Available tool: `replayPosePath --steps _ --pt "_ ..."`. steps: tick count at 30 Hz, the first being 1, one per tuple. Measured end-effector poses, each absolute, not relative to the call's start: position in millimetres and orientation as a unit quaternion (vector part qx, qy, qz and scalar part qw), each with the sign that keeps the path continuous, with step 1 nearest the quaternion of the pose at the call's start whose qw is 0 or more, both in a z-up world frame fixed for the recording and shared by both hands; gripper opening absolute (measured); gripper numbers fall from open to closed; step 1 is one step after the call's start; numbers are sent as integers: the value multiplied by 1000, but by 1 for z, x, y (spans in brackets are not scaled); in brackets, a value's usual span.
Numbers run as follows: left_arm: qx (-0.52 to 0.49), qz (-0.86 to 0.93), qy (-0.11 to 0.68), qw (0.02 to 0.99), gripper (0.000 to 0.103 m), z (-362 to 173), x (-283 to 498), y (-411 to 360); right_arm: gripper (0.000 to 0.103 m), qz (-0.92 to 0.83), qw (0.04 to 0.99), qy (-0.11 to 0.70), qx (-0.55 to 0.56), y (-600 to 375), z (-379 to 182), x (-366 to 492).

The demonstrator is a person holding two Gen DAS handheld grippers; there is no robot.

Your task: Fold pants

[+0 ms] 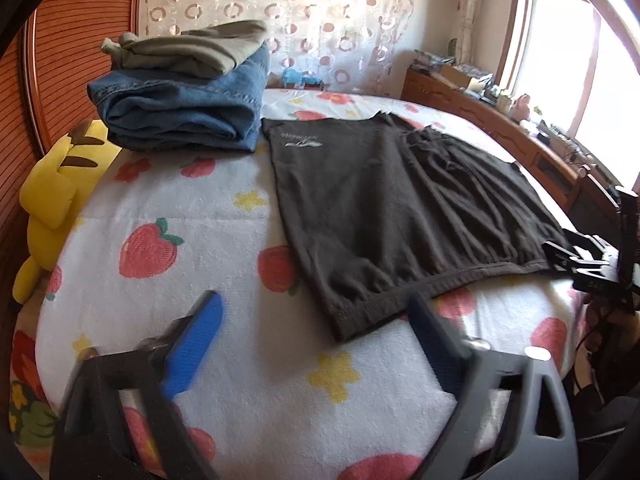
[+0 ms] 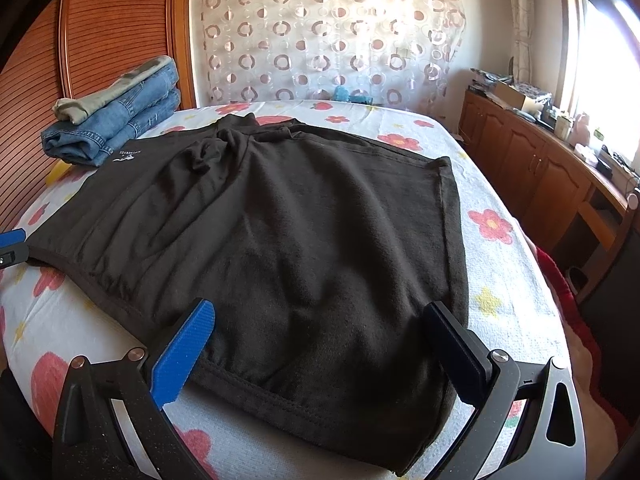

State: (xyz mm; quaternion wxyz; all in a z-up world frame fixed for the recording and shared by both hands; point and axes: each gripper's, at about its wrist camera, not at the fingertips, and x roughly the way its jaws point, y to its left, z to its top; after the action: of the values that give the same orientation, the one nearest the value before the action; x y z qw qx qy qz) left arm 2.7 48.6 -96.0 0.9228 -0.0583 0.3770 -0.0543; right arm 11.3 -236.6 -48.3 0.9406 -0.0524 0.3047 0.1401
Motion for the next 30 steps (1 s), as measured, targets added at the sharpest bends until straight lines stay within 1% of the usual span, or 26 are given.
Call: replayPosePath --steps 3,4,8,16,18,20,22,26,30 --pt "-66 -63 382 920 58 -96 2 49 103 140 941 303 -52 -239 -48 13" --pt "-65 -63 383 919 51 -96 1 49 103 140 941 302 -52 -239 -48 12" --pt "-71 -71 384 918 37 -96 0 49 103 140 941 303 -52 -238 -45 25" --pt "-59 -72 389 917 35 -99 -2 42 103 139 942 301 -53 -238 -45 24" --pt "-55 -74 389 917 30 -99 -2 42 103 139 942 300 -53 -238 -45 24" --pt "-60 -83 392 914 16 -99 -1 45 103 139 943 299 -53 -238 -46 23" --pt "-60 -87 390 915 10 -97 0 44 103 139 943 297 -52 -238 -46 23" --pt "-57 -95 380 918 6 -86 3 41 103 142 942 299 -54 -239 -46 24" --pt "-65 -112 367 921 6 -68 11 35 102 138 941 303 -64 -238 -42 25"
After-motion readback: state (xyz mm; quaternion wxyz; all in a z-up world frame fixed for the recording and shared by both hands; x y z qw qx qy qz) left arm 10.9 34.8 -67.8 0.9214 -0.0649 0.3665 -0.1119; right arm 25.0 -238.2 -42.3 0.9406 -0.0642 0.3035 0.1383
